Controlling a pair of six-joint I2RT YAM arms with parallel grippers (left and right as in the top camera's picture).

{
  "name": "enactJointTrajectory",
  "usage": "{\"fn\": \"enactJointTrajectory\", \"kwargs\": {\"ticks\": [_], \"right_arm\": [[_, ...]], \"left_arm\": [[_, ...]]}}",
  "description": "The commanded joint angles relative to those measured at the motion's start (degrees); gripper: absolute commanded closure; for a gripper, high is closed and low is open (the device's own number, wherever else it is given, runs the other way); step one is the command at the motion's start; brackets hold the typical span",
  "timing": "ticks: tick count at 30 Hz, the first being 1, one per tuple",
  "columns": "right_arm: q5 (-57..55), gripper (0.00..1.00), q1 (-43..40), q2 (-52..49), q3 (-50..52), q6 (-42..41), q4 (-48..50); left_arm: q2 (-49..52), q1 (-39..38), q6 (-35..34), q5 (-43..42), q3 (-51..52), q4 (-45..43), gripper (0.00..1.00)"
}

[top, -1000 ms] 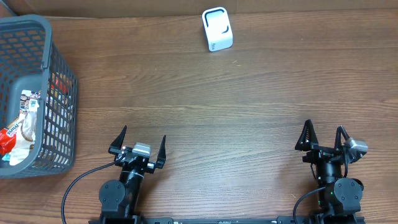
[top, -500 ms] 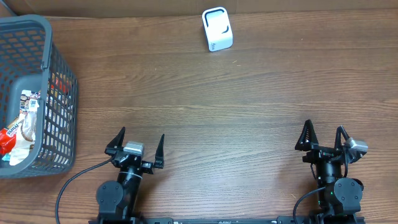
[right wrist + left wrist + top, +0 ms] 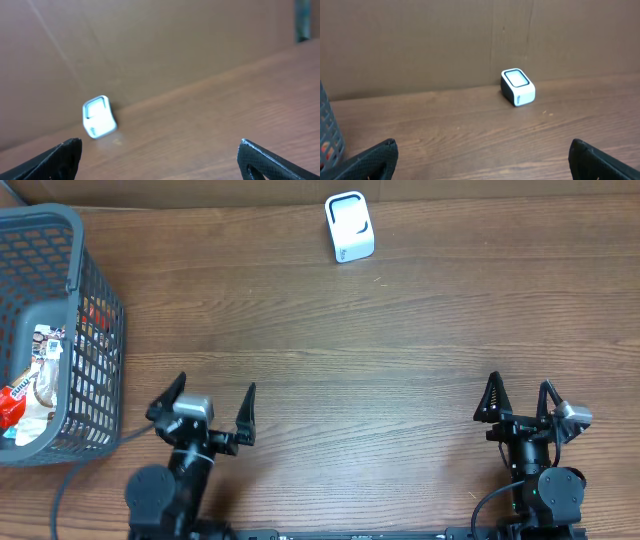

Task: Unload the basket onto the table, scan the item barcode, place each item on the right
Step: 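Move the left gripper into the grey basket toward the snack bag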

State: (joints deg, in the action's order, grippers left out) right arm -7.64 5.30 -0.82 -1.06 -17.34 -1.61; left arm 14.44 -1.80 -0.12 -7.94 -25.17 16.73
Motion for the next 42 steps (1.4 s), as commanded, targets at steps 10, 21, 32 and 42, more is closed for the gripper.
{"fn": "enactJointTrajectory", "kwargs": {"ticks": [10, 21, 32, 42], "right_arm": [[14.0, 0.00, 0.2, -2.3, -11.7, -0.1, -6.8], [20.7, 0.00, 0.2, -26.8, -43.9, 4.3, -30.2], [25.3, 0.00, 0.2, -52.0, -65.7, 4.1, -49.7], [26.2, 0.00, 0.2, -57.1, -65.7, 4.4, -50.4]], "left_arm": [[35.6, 0.0, -0.4, -5.2, -44.9, 26.1, 0.00], [59.8, 0.0, 6.7, -3.9, -83.8, 54.6, 0.01], [65.2, 18.7, 0.9, 1.2, -93.1, 53.4, 0.01], [71.3, 41.9, -6.2, 9.6, -93.7, 52.4, 0.00]]}}
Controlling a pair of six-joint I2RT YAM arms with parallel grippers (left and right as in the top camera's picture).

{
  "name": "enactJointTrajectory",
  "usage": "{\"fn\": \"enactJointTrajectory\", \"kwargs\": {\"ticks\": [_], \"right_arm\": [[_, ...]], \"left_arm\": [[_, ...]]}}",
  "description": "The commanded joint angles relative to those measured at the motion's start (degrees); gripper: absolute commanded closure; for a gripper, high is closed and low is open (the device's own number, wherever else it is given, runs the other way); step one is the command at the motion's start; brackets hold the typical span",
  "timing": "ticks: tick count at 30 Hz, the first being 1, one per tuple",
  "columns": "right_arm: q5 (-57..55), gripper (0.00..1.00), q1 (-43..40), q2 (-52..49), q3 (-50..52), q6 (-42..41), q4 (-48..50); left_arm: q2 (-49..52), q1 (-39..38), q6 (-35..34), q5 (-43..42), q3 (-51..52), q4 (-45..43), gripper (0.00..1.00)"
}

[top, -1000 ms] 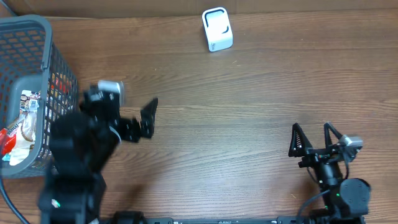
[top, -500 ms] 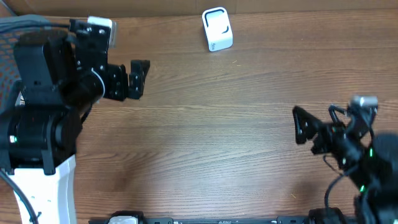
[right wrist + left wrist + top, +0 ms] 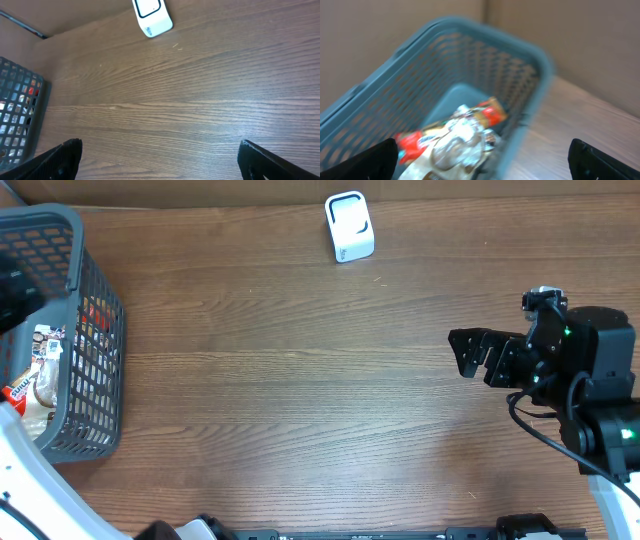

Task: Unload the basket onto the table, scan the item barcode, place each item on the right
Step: 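Move the left gripper into the grey basket toward the snack bag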

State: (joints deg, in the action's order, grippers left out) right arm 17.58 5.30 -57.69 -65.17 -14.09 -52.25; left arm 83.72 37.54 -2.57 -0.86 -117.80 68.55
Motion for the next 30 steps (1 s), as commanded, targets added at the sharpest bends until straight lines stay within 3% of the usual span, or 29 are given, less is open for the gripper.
{"fn": "enactJointTrajectory", "kwargs": {"ticks": [1, 10, 15, 22, 30], "right_arm": [[1.0, 0.00, 0.2, -0.4, -1.6, 1.1, 0.2], [0.9, 0.00, 0.2, -1.0, -1.6, 4.2, -0.6], [0.9, 0.00, 0.2, -0.9, -1.6, 5.8, -2.8], [-0.6, 0.00, 0.2, -1.0, -1.6, 7.1, -4.1], [-0.6, 0.00, 0.2, -1.0, -1.6, 7.1, -4.3]], "left_arm": [[2.8, 3.4, -4.3, 2.5, -1.0, 0.7, 0.00], [11.7, 6.0, -3.9, 3.6, 0.8, 1.7, 0.00], [12.2, 6.8, 2.5, 0.1, 9.5, -2.8, 0.01], [12.6, 12.5, 15.6, -11.7, 21.3, -11.0, 0.01], [18.1, 16.3, 23.3, -15.7, 24.0, -16.8, 0.00]]}}
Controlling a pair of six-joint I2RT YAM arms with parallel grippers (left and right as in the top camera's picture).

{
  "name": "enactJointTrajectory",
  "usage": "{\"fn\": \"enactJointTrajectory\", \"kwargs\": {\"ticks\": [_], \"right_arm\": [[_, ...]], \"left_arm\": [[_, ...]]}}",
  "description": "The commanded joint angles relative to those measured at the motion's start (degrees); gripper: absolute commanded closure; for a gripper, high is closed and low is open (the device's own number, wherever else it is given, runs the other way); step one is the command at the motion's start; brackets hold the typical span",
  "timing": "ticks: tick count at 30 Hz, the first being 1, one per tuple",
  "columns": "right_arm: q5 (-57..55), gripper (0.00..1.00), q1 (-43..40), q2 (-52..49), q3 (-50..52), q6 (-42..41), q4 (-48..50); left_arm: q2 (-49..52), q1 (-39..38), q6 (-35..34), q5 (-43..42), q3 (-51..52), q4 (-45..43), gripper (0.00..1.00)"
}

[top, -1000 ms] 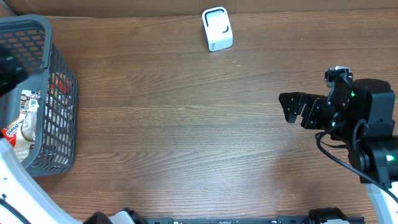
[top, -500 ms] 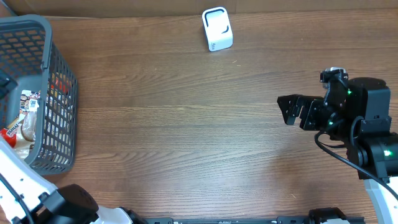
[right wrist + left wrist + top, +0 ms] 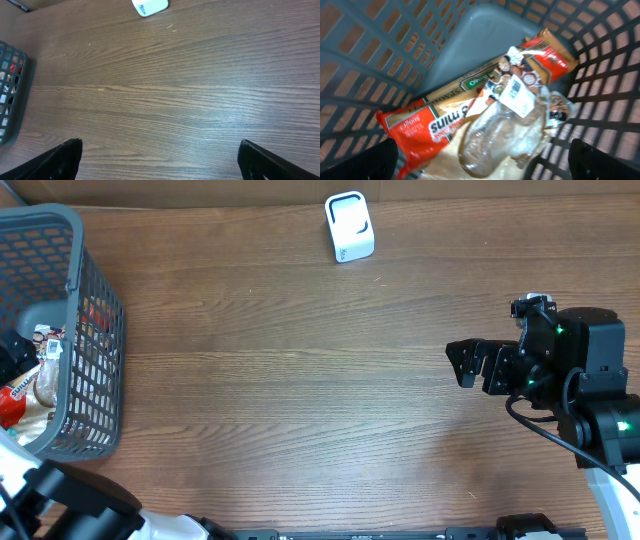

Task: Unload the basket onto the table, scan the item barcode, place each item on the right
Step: 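Move the left gripper into the grey basket toward the snack bag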

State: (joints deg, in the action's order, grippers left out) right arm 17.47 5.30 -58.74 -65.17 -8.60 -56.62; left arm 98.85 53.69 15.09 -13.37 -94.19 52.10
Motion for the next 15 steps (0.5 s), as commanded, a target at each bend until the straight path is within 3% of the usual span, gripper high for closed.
{"fn": "enactJointTrajectory", "kwargs": {"ticks": [1, 15], "right_arm": [[-0.5, 0.00, 0.2, 0.1, -1.6, 1.6, -0.1], [-0.7, 0.00, 0.2, 0.1, -1.6, 1.6, -2.3]], "left_arm": [[4.0, 0.1, 5.6, -3.3, 0.4, -0.6, 0.00], [13.8, -1.7, 9.2, -3.4, 0.4, -6.9, 0.00]]}}
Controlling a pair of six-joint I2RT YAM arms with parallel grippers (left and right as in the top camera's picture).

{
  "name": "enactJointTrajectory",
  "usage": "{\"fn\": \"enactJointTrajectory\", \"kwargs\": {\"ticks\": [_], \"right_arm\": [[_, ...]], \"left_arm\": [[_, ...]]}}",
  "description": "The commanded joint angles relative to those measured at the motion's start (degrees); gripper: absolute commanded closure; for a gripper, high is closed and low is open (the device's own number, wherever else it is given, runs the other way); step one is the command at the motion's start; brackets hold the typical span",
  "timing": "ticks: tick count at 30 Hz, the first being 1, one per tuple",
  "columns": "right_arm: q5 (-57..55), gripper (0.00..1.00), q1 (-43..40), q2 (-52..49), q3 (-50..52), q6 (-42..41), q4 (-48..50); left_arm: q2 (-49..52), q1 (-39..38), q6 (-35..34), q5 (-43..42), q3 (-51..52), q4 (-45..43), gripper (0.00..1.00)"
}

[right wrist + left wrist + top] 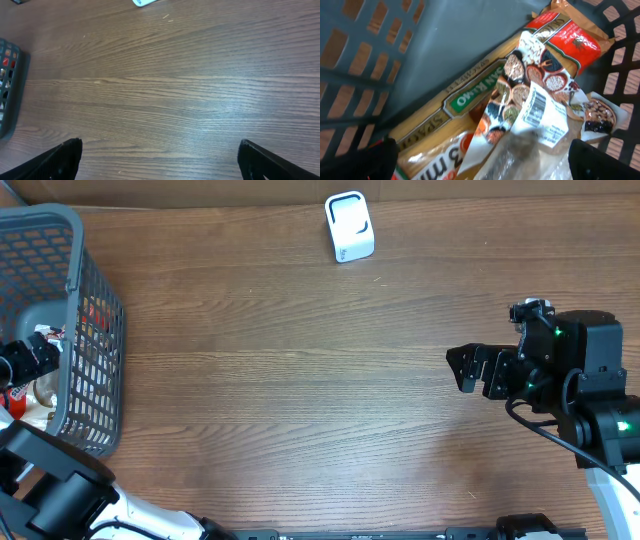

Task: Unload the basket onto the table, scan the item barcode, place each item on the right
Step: 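Move the left gripper into the grey basket toward the snack bag, then grasp the crumpled snack bag with the left gripper and lift it out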

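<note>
A white barcode scanner (348, 225) stands at the far edge of the table. The grey basket (98, 370) at the left holds the packaged items. My left gripper (28, 363) is down inside it, open. In the left wrist view a clear bag with a white barcode label (539, 113) lies just ahead of the open left gripper (480, 167), on top of a spaghetti pack (470, 95) and a red packet (570, 35). My right gripper (477, 370) hangs open over the bare table at the right, holding nothing.
The basket's mesh walls (365, 55) close in around the left gripper. In the right wrist view the basket (7, 85) sits at the left edge and a corner of the scanner (145, 2) shows at the top. The brown backboard runs along the far edge.
My left gripper has come lower into the basket, so the labelled bag and spaghetti pack now fill its view. The right gripper has barely shifted.
Both grippers first rested open at the near edge, facing the scanner. Then the left was over by the basket and the right was raised over the right of the table. After that the left looked down into the basket, and now sits close over the packets.
</note>
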State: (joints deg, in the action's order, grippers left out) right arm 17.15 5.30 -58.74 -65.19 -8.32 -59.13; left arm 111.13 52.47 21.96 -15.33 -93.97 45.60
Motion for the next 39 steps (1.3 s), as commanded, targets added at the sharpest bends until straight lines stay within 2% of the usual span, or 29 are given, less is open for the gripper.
{"fn": "enactJointTrajectory", "kwargs": {"ticks": [1, 5, 16, 22, 27, 30, 35, 39], "right_arm": [[-0.3, 0.00, 0.2, 0.1, -1.5, 1.3, 0.3], [-0.3, 0.00, 0.2, 0.1, -1.5, 1.1, 0.2], [-0.3, 0.00, 0.2, 0.1, -1.5, 1.1, 0.3], [-0.4, 0.00, 0.2, 0.1, -1.5, 1.1, 0.3], [-0.4, 0.00, 0.2, 0.1, -1.5, 1.1, 0.7], [-0.4, 0.00, 0.2, 0.1, -1.5, 1.1, 1.0], [-0.4, 0.00, 0.2, 0.1, -1.5, 1.1, 1.2], [-0.3, 0.00, 0.2, 0.1, -1.5, 1.1, 1.2]], "left_arm": [[2.3, -0.5, 2.5, -1.6, 0.2, -0.4, 0.00], [4.6, -0.5, 2.5, -4.4, 0.2, -0.2, 0.01], [4.7, -0.6, 2.2, -9.9, 0.1, 2.6, 0.19], [4.7, -1.8, 2.2, -10.3, 0.1, 5.2, 0.20], [4.7, -3.9, 2.3, -14.2, 0.1, 8.0, 0.17], [4.7, -5.5, 2.5, -13.6, 0.2, 9.9, 0.18], [4.7, -7.1, 2.5, -7.9, 1.1, 10.7, 0.20], [4.7, -7.3, 2.5, -7.5, 3.0, 10.0, 0.26]]}}
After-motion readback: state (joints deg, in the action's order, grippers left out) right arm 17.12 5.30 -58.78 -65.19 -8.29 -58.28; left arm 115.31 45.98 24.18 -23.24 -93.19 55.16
